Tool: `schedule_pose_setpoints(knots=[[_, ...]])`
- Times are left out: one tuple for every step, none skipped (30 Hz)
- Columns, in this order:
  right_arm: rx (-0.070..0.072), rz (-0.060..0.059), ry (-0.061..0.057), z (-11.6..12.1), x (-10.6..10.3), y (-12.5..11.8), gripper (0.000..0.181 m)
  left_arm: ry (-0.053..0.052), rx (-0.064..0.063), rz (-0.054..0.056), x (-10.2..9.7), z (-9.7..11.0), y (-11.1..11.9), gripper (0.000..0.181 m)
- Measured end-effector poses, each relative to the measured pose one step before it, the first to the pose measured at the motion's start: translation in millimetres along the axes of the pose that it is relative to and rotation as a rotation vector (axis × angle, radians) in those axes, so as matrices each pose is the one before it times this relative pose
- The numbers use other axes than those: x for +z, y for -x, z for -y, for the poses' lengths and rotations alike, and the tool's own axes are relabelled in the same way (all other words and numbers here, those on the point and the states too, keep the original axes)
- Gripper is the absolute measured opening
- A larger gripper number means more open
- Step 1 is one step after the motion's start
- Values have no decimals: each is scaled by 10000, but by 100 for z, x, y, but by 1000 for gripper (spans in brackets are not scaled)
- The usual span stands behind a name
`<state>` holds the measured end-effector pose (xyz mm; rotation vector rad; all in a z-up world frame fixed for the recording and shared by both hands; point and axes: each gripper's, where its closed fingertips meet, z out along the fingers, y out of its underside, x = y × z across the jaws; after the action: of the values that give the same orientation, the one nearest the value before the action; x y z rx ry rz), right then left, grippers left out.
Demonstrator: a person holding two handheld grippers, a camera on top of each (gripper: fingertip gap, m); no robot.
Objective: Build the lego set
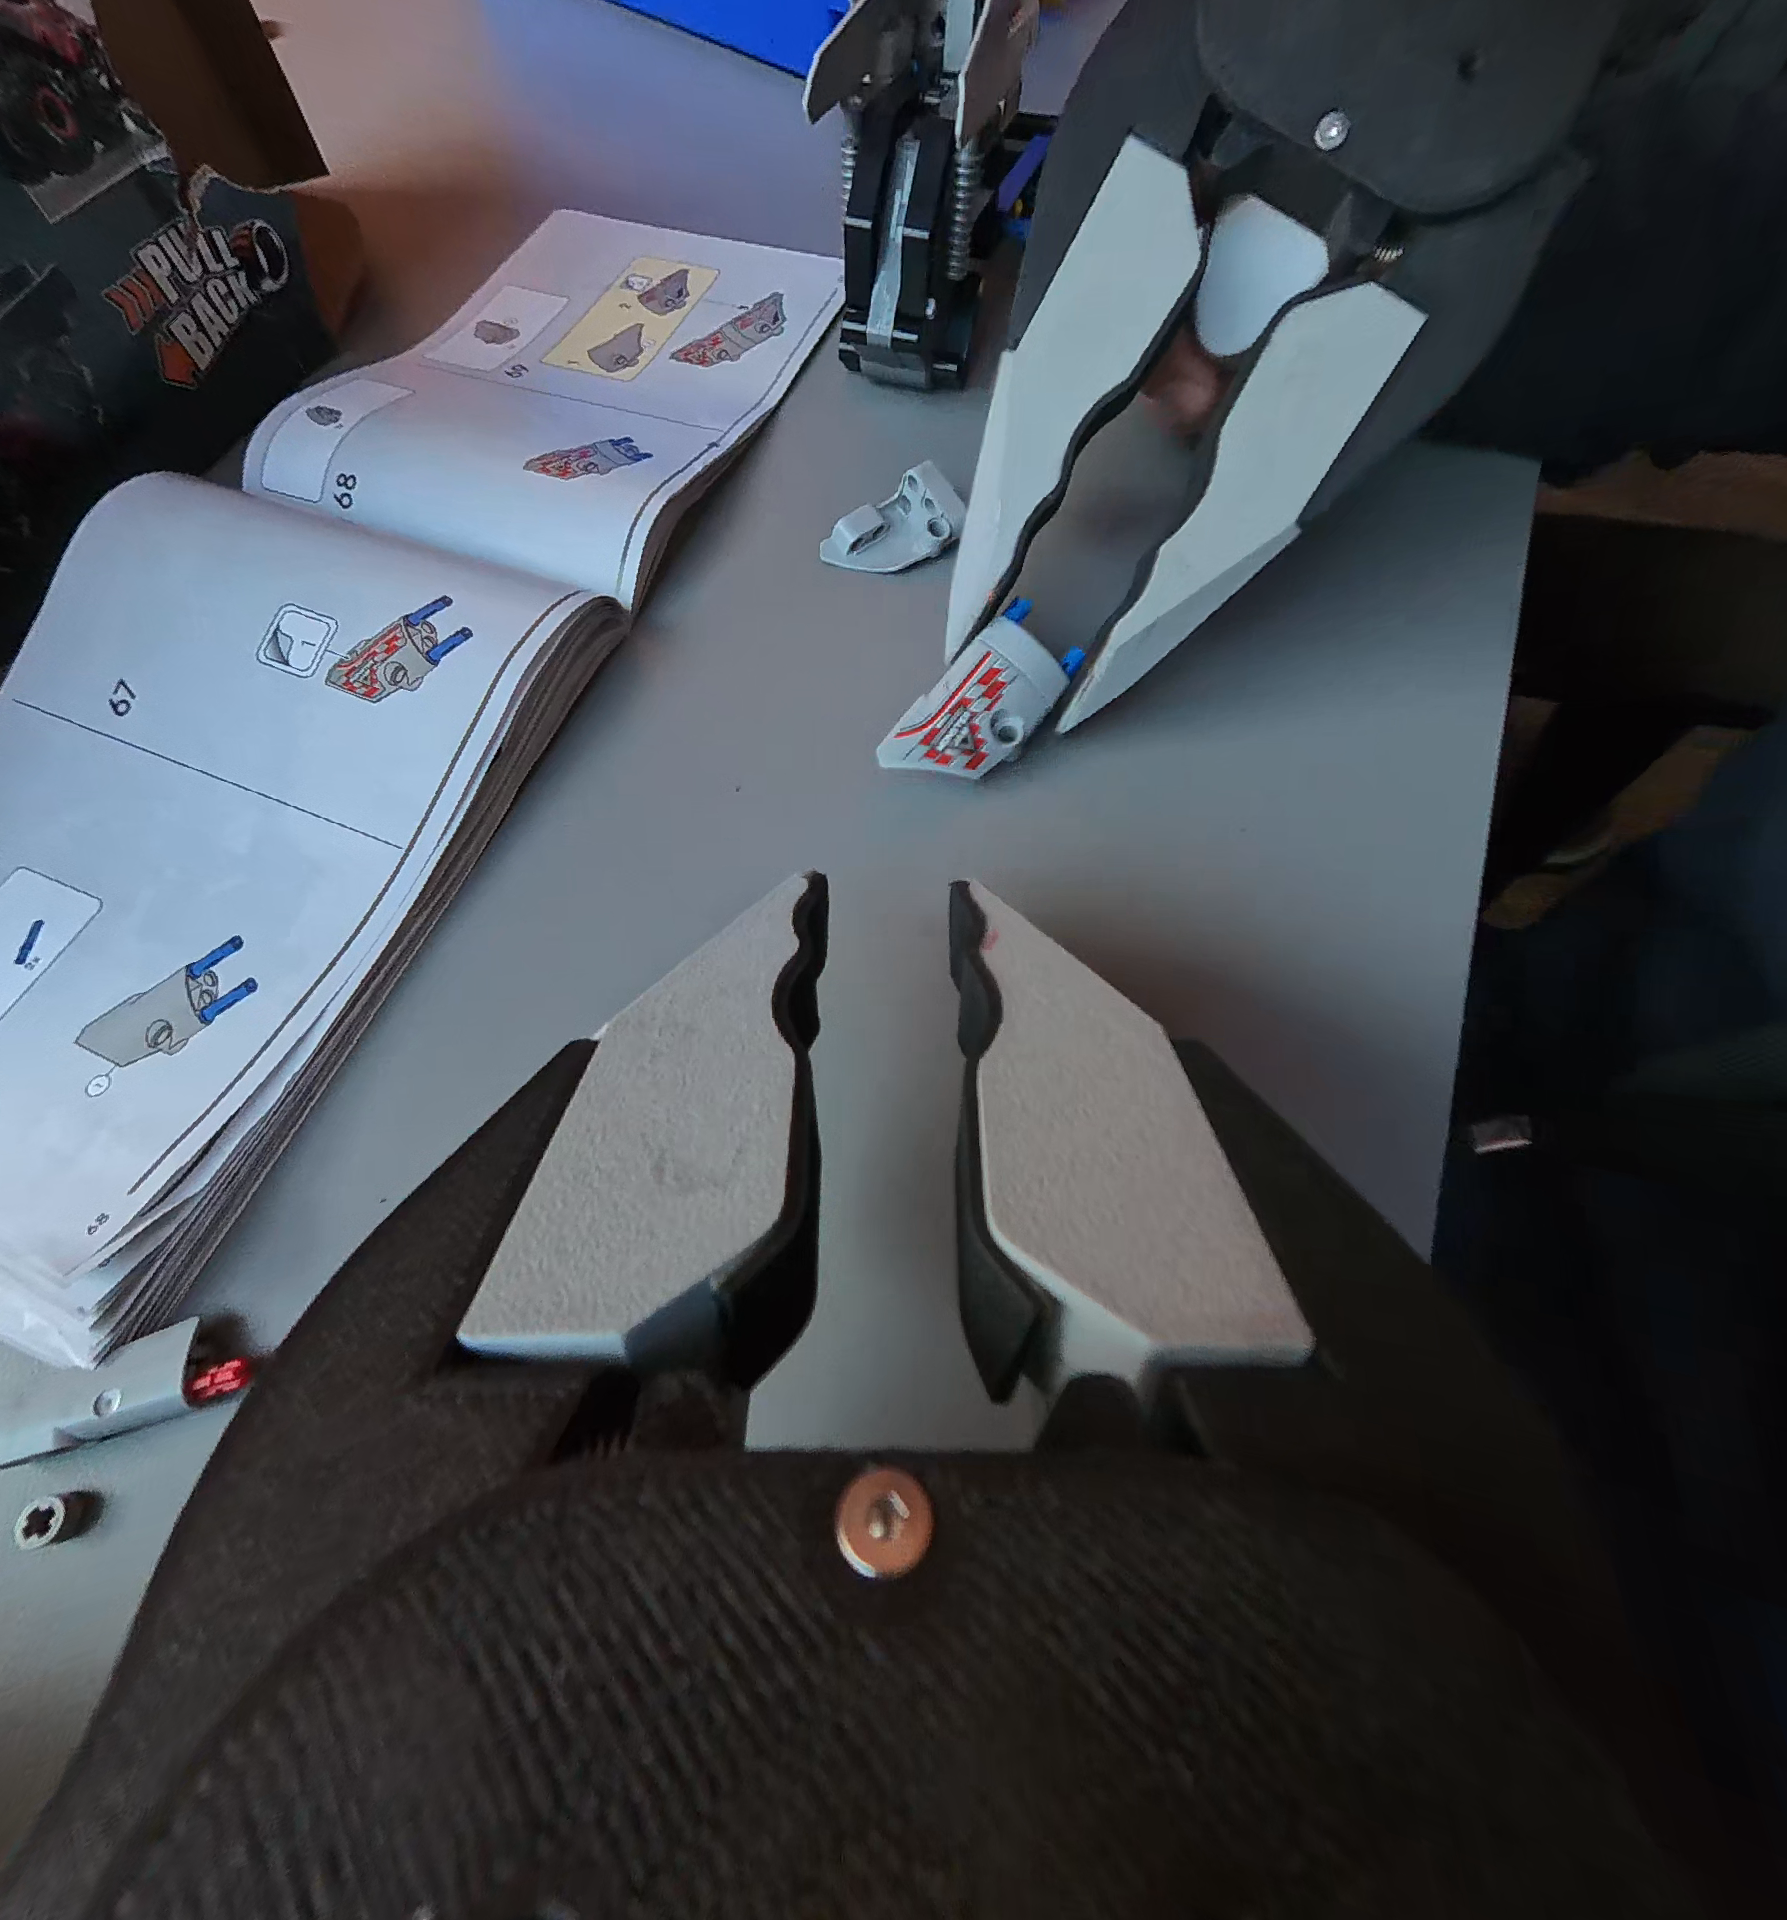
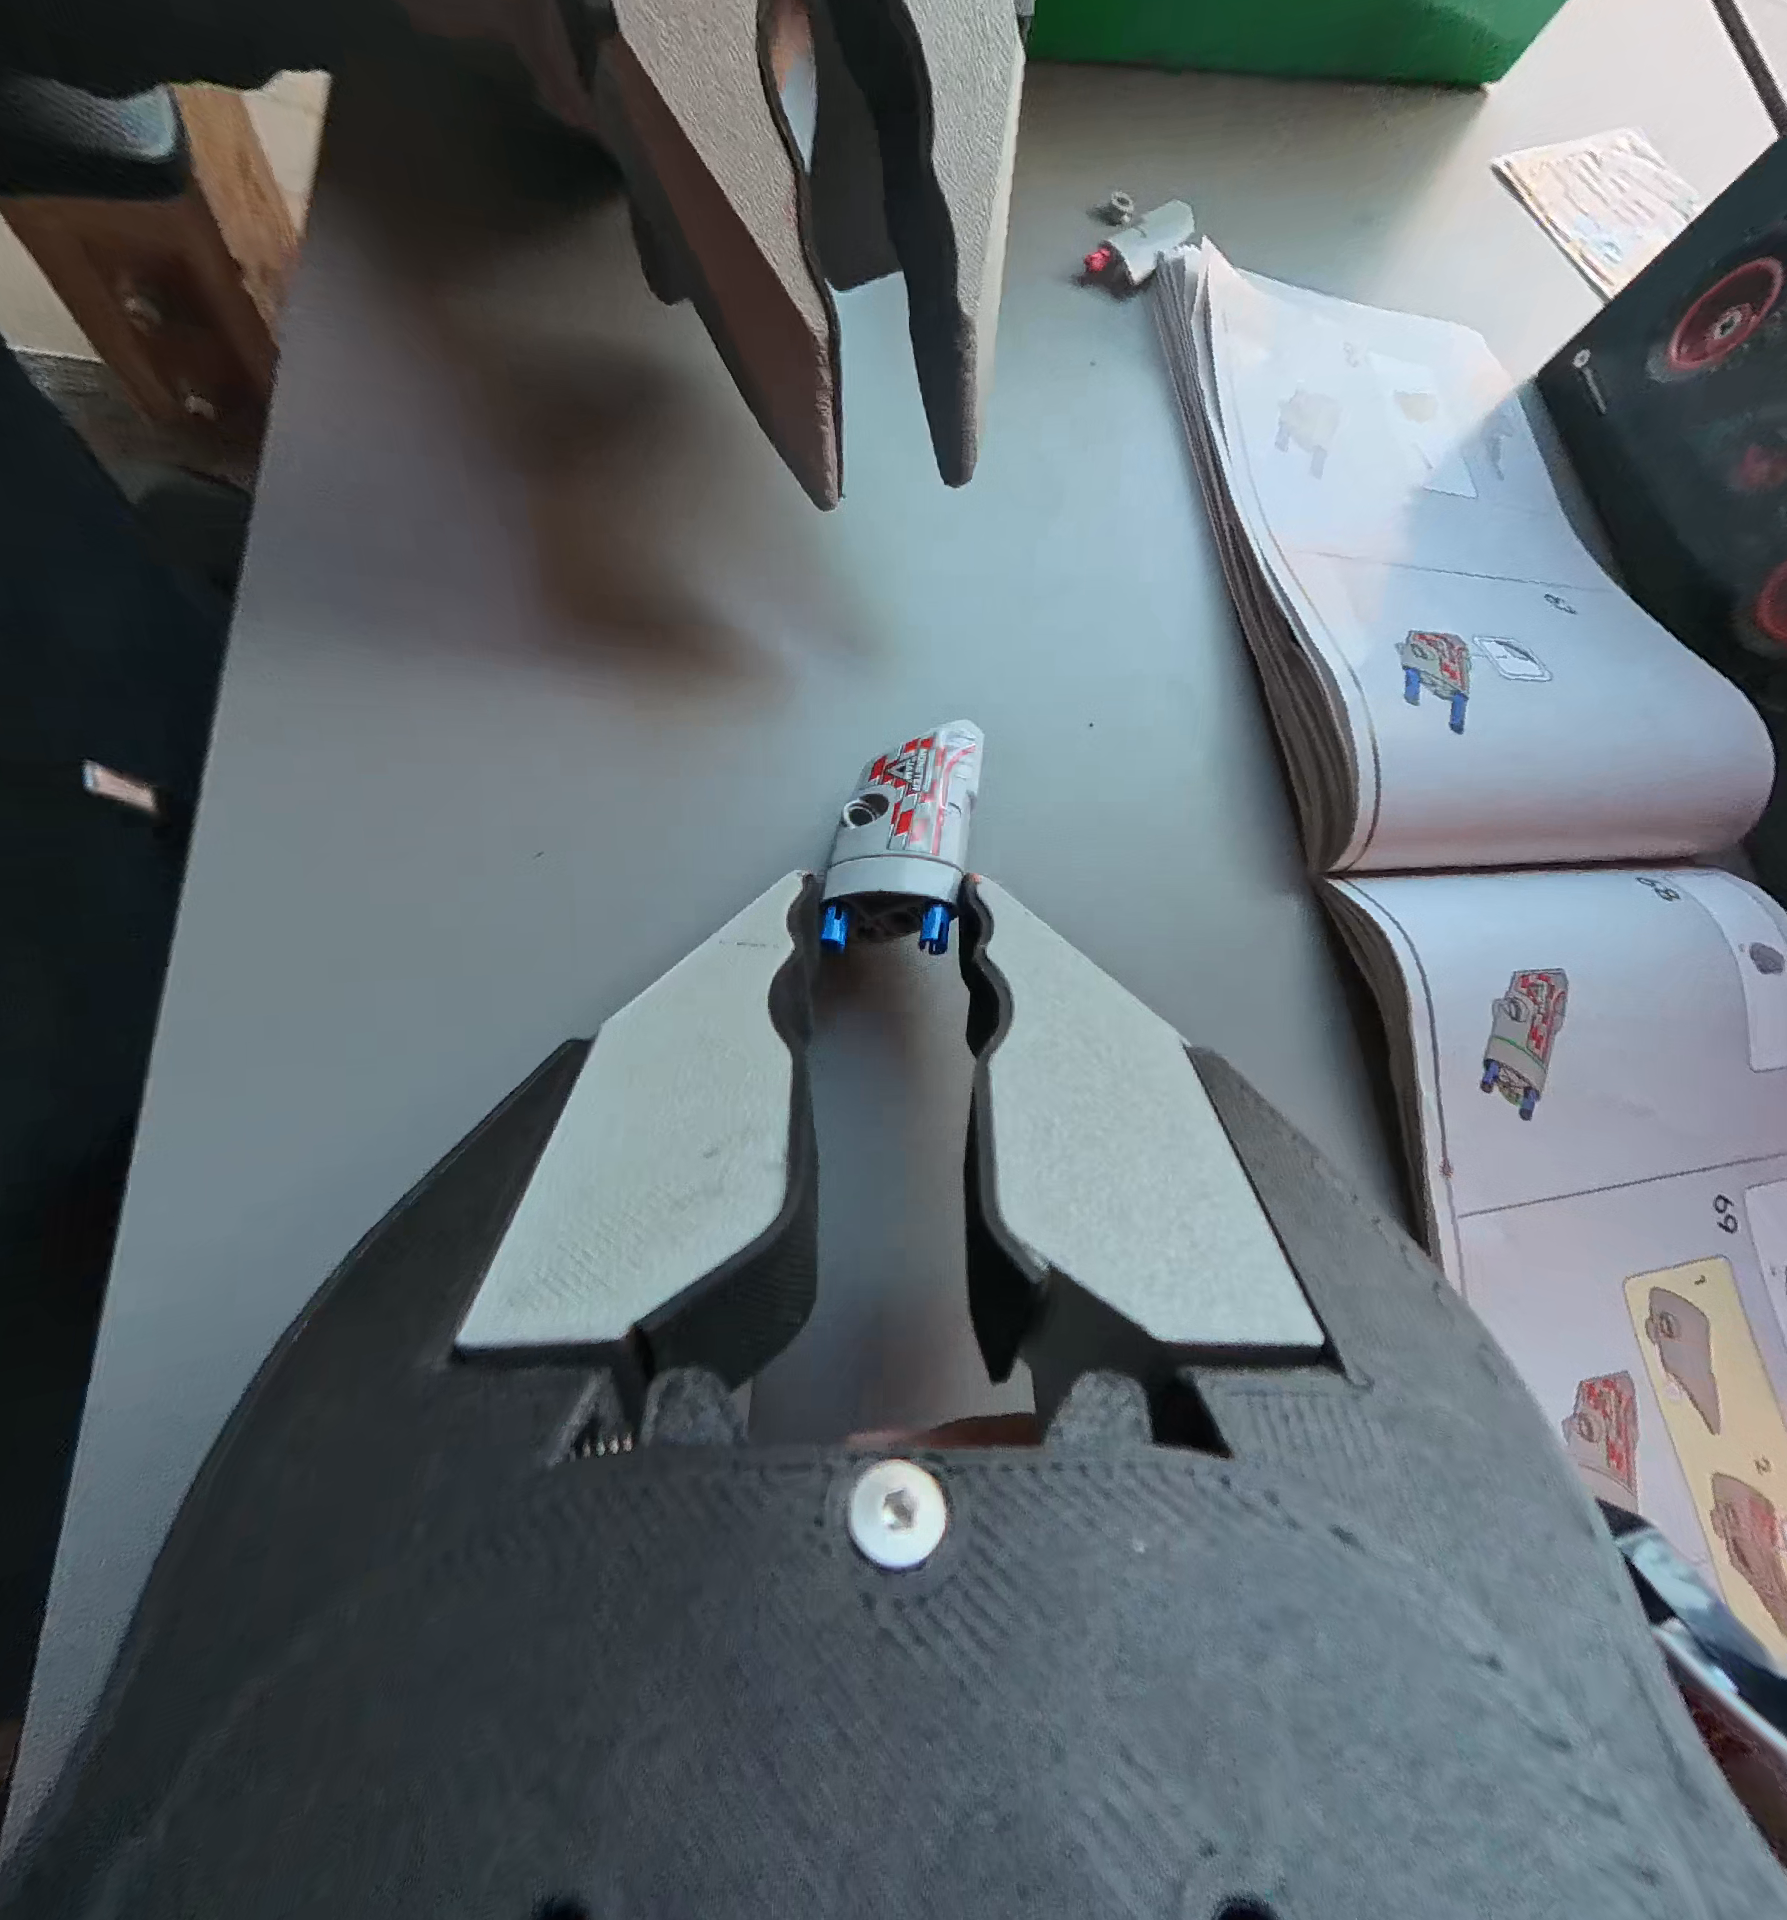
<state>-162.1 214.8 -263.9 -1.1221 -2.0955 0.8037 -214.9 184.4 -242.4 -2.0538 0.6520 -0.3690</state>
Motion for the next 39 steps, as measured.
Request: schedule_pose_setpoints(knots=[[-61,125,-115,20,-222,98,23,-4,11,-20,-11,-3,-32,20],[-40,26,-50,-86,-197,-55,23,-24,-9,21,-29,28,30,20],[-34,17,-48,-91,-186,-64,23,-45,-7,39,-46,50,48,20],[-25,49,-70,-56,-190,4,23,-60,18,33,-63,78,17,20],[-12,25,-73,-22,-180,-38,23,-54,34,15,-48,58,-13,20],[-11,-17,-70,-32,-176,-94,23,-23,24,13,-26,30,-15,20],[-18,-37,-82,3,-165,-125,23,6,7,7,5,-3,-1,20],[-29,-26,-104,52,-172,-96,23,28,-6,-3,23,-37,7,20],[-38,-14,-115,76,-152,-58,23,34,-9,-3,43,-42,8,20],[-29,-43,-84,40,-124,-111,23,24,-5,-1,14,-26,4,20],[-21,-58,-33,-20,-85,-143,23,3,-2,1,5,-1,6,20],[-26,-25,-27,-2,-42,-84,23,-16,-2,-3,-13,19,-9,20],[-22,-25,-49,59,-30,-60,24,-36,-5,8,-40,34,11,20],[-5,-40,-61,89,-24,-64,23,-61,-10,15,-62,69,31,20],[11,-7,-58,95,-3,-20,23,-71,-15,9,-65,89,28,20],[29,7,-56,95,-1,-27,24,-55,-13,-12,-54,58,-2,20],[53,-32,-62,98,-21,-112,24,-23,-22,-39,-24,33,-20,20],[91,-16,-53,58,-16,-133,24,2,-39,-49,4,1,-18,20],[127,49,-32,17,-22,-82,24,10,-44,-62,17,-11,-28,20],[138,54,-44,41,-39,-85,24,4,-37,-57,-5,-5,-34,20],[132,31,-66,63,-50,-108,24,-21,-19,-46,-21,22,-30,20],[120,24,-59,62,-57,-105,24,-37,-3,-23,-38,50,-26,20],[88,20,-56,67,-33,-77,24,-39,16,-5,-30,44,-23,20],[36,19,-58,82,-27,-28,24,-37,41,8,-48,42,-36,20],[-5,16,-51,85,1,13,24,-30,60,22,-28,35,-35,20],[-29,15,-31,80,27,41,24,-20,66,37,-25,27,-27,21],[-42,21,-2,42,66,64,23,-17,73,33,-17,18,-34,21],[-57,3,17,27,78,60,23,-22,80,25,-21,34,-56,21],[-80,-44,16,21,85,26,23,-21,74,33,-29,19,-46,21],[-90,-60,26,9,72,9,23,-15,63,32,-18,19,-28,21],[-77,-38,48,-42,73,18,24,-3,50,19,-13,-2,-36,21],[-57,-28,50,-40,68,22,24,4,31,12,-11,-9,-16,21],[-40,-23,29,-21,42,3,24,0,17,8,-13,-5,-25,21],[-18,-5,14,-11,28,11,24,-5,2,7,-16,-3,7,21],[8,0,3,3,14,-4,23,-3,-7,5,-10,-3,5,21],[25,-10,-13,14,-15,-44,24,-10,-6,10,-15,13,20,21],[34,-13,-26,32,-22,-49,24,-2,-6,2,8,6,5,21],[32,-7,-34,33,-35,-42,23,16,-14,-3,17,-19,17,21],[21,-7,-37,47,-49,-26,24,27,-18,-11,26,-37,1,21]])
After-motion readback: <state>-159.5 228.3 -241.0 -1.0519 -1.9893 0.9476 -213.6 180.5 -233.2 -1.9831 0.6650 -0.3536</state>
